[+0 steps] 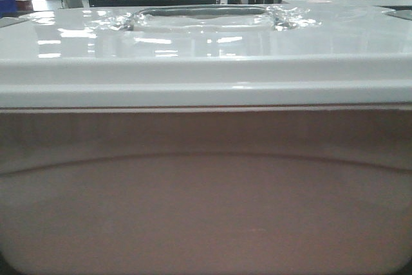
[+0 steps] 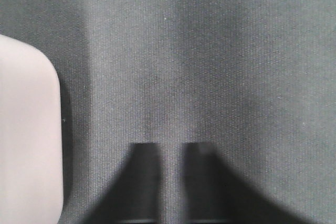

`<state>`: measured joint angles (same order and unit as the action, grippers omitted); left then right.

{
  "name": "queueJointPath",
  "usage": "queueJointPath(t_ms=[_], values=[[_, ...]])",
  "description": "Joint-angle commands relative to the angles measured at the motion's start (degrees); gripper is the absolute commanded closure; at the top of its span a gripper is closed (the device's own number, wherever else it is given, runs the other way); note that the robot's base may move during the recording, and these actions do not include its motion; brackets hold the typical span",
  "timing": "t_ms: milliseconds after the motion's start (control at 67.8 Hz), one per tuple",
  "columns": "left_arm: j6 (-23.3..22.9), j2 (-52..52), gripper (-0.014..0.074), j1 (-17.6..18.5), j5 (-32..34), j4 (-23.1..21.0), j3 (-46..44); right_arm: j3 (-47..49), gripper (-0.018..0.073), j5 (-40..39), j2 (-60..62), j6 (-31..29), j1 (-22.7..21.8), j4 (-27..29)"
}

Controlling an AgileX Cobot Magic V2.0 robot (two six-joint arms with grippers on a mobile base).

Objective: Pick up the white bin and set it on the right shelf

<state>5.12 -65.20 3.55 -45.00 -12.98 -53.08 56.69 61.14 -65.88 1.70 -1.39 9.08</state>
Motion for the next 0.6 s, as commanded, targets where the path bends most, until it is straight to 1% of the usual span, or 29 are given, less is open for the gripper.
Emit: queueJointPath(t_ms=[0,59,74,148,192,280,398,457,502,561,590], values=[[0.0,0.9,0.0181,-0.1,0.6,-1.0,-2.0,1.9,0.0029,-1.5,0.9,-0.2,-0.1,0.7],[0.0,0.9,0.0176,-0.1,-0.5,-2.0,-2.0,1.9,-0.0074,-1.1,0.9,-0.2,-0.1,0.7],[0.0,0.9,0.0176,-0.1,-0.8,-2.4,-2.0,1.9,-0.0085,-0.9,0.9,-0.2,-0.1,0.8],[0.0,0.9,0.0176,-0.1,-2.5,-4.9,-2.1,2.4,-0.006,1.1,0.9,-0.2,-0.1,2.3],[0.0,0.9,0.0176,-0.1,-4.5,-6.7,-2.8,3.4,-0.0044,2.4,1.0,-0.2,-0.1,4.3],[0.0,0.9,0.0176,-0.1,-7.4,-8.0,-4.9,5.6,-0.0031,3.0,1.0,-0.3,-0.1,6.9],[0.0,0.9,0.0176,-0.1,-11.0,-9.2,-8.4,8.7,-0.003,4.2,1.0,-0.6,-0.1,8.7],[0.0,0.9,0.0176,-0.1,-13.4,-10.4,-10.8,10.3,-0.003,5.9,1.0,-1.7,-0.1,10.0],[0.2,0.9,0.0176,-0.1,-15.4,-11.2,-12.3,11.1,-0.003,7.0,1.0,-3.3,-0.1,12.1],[1.4,0.9,0.0176,-0.1,-16.3,-12.5,-13.4,11.5,-0.003,7.4,1.0,-5.3,-0.1,14.5],[1.9,0.9,0.0176,-0.1,-16.3,-13.4,-13.8,11.5,-0.003,7.4,1.0,-6.4,-0.1,16.6]])
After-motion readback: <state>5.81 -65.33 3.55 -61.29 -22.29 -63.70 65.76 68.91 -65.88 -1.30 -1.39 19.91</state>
